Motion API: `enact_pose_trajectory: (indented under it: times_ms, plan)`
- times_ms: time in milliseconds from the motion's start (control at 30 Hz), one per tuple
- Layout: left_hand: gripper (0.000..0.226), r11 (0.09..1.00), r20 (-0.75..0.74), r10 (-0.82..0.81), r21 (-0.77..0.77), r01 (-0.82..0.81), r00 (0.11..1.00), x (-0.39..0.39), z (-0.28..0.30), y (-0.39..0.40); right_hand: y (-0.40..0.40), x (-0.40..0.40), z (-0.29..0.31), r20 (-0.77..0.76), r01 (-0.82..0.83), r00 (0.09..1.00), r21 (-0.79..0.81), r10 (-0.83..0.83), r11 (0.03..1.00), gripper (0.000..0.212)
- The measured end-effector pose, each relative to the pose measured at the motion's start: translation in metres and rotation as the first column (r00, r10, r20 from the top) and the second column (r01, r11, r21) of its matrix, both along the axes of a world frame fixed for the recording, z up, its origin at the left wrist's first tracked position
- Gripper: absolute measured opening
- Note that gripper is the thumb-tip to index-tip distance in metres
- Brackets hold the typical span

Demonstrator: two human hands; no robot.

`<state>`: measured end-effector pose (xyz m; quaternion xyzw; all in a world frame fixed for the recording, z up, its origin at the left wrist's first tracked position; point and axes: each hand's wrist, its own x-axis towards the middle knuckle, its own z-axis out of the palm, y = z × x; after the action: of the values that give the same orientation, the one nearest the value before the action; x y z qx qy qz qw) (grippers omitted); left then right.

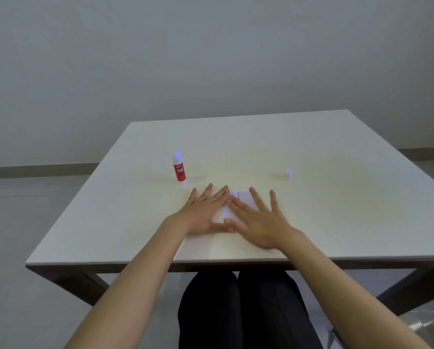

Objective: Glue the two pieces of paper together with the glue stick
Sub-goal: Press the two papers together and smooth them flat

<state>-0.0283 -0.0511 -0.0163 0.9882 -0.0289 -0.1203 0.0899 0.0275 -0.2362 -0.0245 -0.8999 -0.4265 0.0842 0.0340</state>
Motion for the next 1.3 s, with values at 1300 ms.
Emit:
enact_pose_trajectory:
  times_ms: [1300]
  plan:
    - [0.112, 0.995, -0.013, 0.034, -0.094, -0.035, 0.999, 0.000, -0.008, 0.002, -0.032, -0.058, 0.001, -0.018, 0.039, 0.999, 0.123, -0.037, 0.992, 0.100]
